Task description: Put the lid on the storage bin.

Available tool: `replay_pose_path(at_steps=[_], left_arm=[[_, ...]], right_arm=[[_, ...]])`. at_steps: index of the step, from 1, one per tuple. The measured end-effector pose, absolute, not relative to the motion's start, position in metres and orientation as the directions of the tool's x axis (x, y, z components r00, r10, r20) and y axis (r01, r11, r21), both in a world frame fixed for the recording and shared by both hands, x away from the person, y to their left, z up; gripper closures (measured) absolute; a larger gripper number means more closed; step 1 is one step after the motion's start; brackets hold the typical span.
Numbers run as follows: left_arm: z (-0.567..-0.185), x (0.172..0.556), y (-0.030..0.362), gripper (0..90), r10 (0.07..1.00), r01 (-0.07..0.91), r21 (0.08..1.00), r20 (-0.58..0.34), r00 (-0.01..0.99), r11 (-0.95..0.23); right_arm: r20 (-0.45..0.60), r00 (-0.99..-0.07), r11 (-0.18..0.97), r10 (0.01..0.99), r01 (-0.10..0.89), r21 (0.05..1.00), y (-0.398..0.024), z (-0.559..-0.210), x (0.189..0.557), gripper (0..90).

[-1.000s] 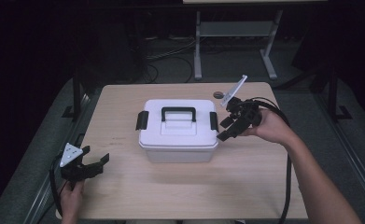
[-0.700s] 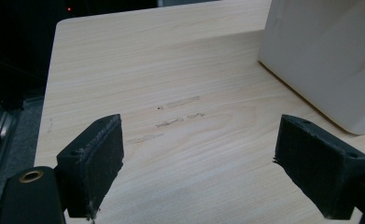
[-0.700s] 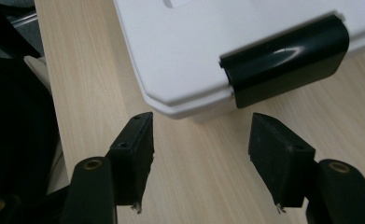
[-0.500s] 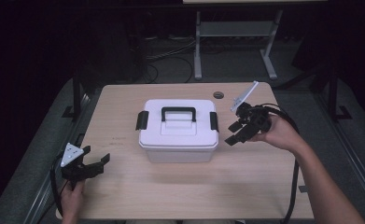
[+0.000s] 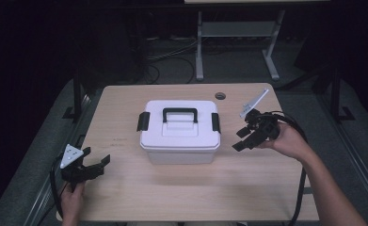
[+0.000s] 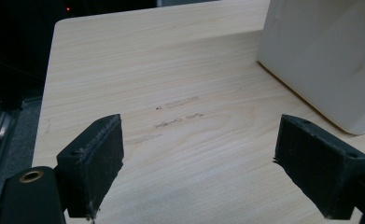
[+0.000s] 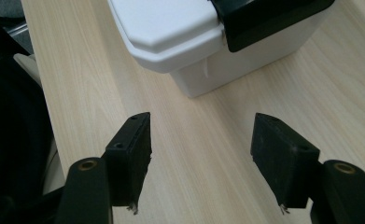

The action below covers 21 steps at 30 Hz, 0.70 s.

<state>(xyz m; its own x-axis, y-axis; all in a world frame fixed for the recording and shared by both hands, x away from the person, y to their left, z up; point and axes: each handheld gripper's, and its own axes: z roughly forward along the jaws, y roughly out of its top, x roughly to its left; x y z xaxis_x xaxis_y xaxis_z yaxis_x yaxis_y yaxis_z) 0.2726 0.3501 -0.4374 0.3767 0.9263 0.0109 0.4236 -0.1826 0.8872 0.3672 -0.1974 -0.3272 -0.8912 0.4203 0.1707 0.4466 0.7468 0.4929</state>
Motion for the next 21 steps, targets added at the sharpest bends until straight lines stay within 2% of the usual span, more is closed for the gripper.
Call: replay_pose_path(at_steps=[21], left_arm=[[-0.437,0.272,0.351,14.8,0.928,0.423,0.888,0.011,0.373,-0.181]], right_arm=[[0.198,-0.867,0.715,0.458,0.491,0.497,-0.217,-0.352,0.357,34.8]])
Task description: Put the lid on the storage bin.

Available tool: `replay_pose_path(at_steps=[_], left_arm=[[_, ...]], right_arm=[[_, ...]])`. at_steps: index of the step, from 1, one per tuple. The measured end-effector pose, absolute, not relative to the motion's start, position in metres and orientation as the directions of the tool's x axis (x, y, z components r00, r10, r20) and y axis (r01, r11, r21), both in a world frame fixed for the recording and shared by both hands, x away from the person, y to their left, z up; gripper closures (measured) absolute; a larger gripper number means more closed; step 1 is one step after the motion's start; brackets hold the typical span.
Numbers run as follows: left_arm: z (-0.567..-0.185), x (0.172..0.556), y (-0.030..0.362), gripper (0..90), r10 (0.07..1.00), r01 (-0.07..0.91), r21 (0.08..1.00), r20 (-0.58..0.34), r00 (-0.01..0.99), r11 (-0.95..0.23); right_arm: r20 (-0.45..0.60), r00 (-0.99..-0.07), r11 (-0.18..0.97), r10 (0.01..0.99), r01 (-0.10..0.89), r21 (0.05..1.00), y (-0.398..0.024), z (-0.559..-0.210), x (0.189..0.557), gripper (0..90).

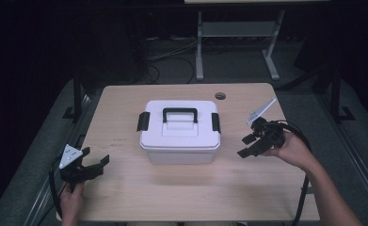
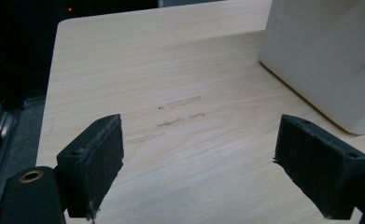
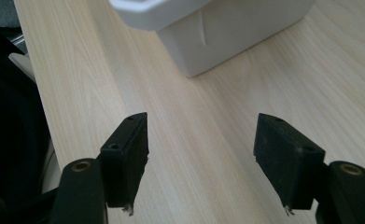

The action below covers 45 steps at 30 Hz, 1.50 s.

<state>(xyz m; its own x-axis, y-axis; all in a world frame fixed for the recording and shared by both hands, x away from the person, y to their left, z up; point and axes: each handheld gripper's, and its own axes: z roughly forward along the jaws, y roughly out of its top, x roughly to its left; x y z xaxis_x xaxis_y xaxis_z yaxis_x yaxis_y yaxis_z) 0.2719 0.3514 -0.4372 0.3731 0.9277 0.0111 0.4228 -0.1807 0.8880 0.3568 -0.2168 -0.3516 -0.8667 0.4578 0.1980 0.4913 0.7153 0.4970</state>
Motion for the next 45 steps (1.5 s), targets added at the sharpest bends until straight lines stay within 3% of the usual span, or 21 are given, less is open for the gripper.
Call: replay_pose_path(at_steps=[45], left_arm=[[-0.437,0.269,0.356,14.8,0.933,0.425,0.888,0.013,0.361,-0.177]], right_arm=[[0.248,-0.808,0.632,0.535,0.577,0.517,-0.262,-0.4,0.319,35.6]])
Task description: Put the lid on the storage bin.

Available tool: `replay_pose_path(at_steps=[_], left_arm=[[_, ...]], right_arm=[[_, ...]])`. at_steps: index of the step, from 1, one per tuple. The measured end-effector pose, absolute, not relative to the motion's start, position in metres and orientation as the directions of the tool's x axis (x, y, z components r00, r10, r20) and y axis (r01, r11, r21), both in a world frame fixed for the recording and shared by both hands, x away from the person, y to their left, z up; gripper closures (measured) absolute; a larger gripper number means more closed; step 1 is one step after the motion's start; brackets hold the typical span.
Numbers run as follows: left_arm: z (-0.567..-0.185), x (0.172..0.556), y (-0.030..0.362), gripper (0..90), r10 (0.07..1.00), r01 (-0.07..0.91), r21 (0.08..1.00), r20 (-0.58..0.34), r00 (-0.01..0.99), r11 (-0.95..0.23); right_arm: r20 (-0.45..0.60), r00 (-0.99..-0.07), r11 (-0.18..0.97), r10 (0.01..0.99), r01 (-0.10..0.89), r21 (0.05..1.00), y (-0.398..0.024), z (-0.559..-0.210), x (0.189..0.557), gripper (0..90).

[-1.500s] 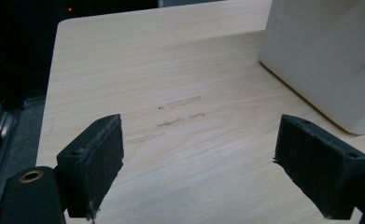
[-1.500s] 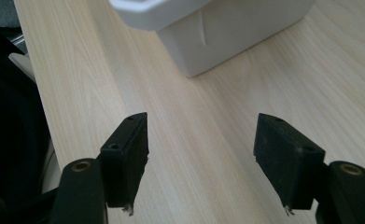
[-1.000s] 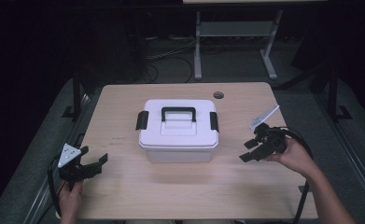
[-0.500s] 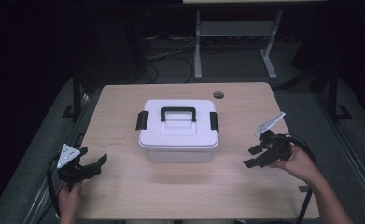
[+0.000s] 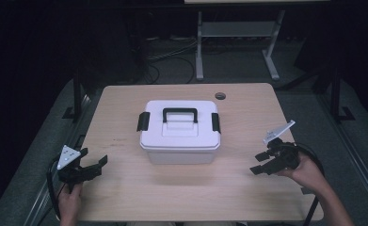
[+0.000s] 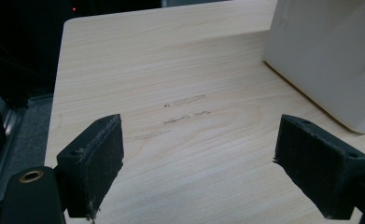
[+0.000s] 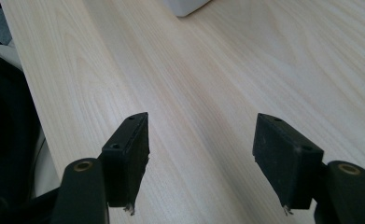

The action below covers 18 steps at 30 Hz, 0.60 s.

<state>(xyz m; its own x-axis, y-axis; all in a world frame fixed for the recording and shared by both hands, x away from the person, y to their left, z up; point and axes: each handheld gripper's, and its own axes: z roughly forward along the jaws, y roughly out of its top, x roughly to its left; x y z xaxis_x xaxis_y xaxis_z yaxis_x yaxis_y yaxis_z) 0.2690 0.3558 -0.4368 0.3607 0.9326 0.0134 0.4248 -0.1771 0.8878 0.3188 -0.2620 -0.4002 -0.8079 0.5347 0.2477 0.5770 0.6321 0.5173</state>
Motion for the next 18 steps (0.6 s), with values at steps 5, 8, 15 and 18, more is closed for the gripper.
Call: replay_pose_path(at_steps=[5,8,15,18], left_arm=[[-0.436,0.269,0.357,14.8,0.934,0.423,0.889,0.013,0.358,-0.174],[-0.436,0.268,0.357,14.8,0.935,0.424,0.889,0.011,0.356,-0.172],[-0.437,0.268,0.357,14.8,0.935,0.425,0.889,0.01,0.355,-0.171],[-0.437,0.268,0.356,14.8,0.934,0.426,0.888,0.012,0.356,-0.174]], right_arm=[[0.252,-0.8,0.622,0.545,0.586,0.518,-0.268,-0.405,0.313,35.6],[0.253,-0.796,0.616,0.55,0.591,0.52,-0.272,-0.406,0.31,35.6],[0.253,-0.783,0.598,0.568,0.604,0.528,-0.283,-0.41,0.301,35.5],[0.26,-0.775,0.589,0.575,0.614,0.526,-0.287,-0.412,0.297,35.4]])
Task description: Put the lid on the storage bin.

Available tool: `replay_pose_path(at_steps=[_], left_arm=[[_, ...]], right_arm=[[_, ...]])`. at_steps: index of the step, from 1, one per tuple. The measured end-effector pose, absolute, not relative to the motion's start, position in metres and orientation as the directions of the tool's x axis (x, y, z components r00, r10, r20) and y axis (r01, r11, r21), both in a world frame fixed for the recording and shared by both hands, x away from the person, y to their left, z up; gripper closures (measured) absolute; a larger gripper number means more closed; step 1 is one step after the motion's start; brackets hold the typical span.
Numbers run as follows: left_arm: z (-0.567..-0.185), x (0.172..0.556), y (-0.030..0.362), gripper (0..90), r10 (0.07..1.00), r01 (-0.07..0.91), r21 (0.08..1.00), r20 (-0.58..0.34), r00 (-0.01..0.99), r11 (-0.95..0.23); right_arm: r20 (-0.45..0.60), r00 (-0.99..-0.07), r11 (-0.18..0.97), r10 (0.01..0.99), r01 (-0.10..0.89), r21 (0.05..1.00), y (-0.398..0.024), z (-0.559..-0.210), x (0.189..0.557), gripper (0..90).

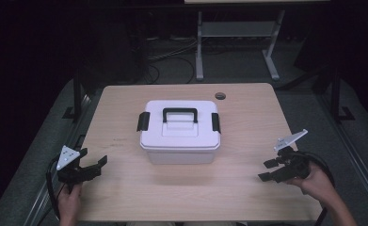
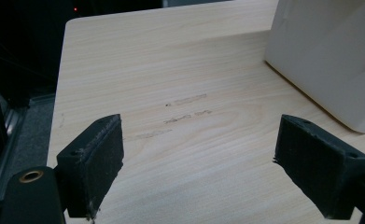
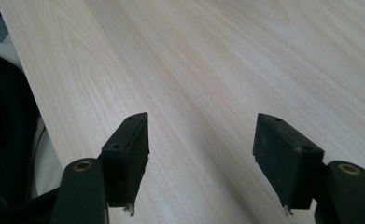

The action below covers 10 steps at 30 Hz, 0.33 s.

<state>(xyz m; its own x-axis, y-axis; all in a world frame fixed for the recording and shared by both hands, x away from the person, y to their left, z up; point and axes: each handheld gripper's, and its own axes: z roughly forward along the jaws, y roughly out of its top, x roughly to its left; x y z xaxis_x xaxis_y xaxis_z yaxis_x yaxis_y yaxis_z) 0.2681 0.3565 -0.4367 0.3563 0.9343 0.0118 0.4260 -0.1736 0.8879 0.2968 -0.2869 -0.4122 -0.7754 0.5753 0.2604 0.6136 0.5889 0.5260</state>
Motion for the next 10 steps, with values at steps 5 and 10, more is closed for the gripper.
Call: replay_pose_path(at_steps=[5,10], left_arm=[[-0.437,0.268,0.356,14.8,0.934,0.424,0.889,0.012,0.357,-0.173],[-0.437,0.268,0.356,14.8,0.932,0.426,0.887,0.016,0.361,-0.18]], right_arm=[[0.262,-0.77,0.583,0.582,0.619,0.526,-0.291,-0.416,0.29,35.3],[0.261,-0.766,0.565,0.587,0.619,0.546,-0.295,-0.417,0.282,34.6]])
